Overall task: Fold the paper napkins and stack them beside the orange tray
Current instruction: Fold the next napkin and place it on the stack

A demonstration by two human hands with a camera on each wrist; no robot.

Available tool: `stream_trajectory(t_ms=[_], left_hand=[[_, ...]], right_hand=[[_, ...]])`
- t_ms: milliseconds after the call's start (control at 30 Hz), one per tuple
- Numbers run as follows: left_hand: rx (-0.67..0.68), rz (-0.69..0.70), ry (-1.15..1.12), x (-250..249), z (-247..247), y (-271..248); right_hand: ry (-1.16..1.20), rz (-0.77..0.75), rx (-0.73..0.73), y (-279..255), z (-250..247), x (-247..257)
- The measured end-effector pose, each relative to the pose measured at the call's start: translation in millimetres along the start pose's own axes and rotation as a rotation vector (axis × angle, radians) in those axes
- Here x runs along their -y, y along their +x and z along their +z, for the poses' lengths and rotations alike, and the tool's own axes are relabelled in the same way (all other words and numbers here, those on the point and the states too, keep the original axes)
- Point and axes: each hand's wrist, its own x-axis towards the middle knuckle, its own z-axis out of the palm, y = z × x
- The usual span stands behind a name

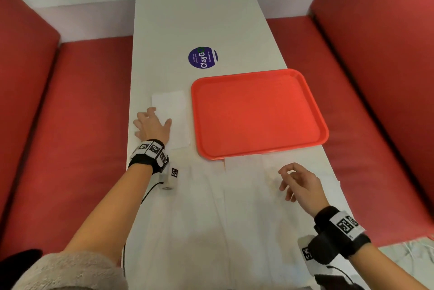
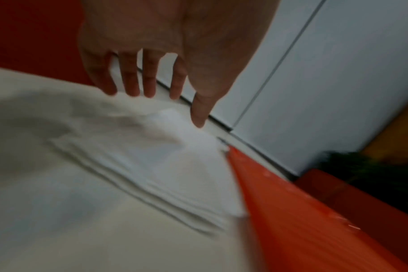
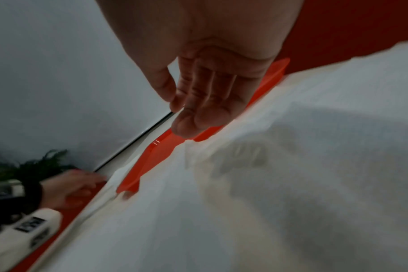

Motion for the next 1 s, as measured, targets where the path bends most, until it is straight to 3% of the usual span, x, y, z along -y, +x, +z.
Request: stream_trajectory(t_ms=[67,133,200,267,367,567,733,1000], left_hand=[[-0.079,0.179,0.024,-10,-5,-31],[-0.044,0.397,-0.048,-18,-1,-73],[0.128,0.563,-0.166,-23,11,-117],[0.354,0.628,-0.230,-27,27,-159],[0.616,0.579,-0.202,-38,46,-204],[0.776,0.552,-0.082,-58,69,-252],[0.794,0.561,0.018,-53,85,-261],[0.767,0.479,-0.095,-48,88,-261]], right_hand=[[-0.164,-0.021,-0.025,-4,-9,-12],[-0.258,-0.022,-0.054,-8,-15,-26],[-0.313,-0.028,-0.055,-12,-17,-37],[-0.376,-0.030,-0.018,-16,-16,-46],[-0.463,0.001,0.011,-21,-10,-52],[-0.510,0.108,-0.048,-27,-7,-58],[-0.469,0.108,-0.028,-25,-9,-63],[-0.343,0.089,0.020,-27,-27,-61]])
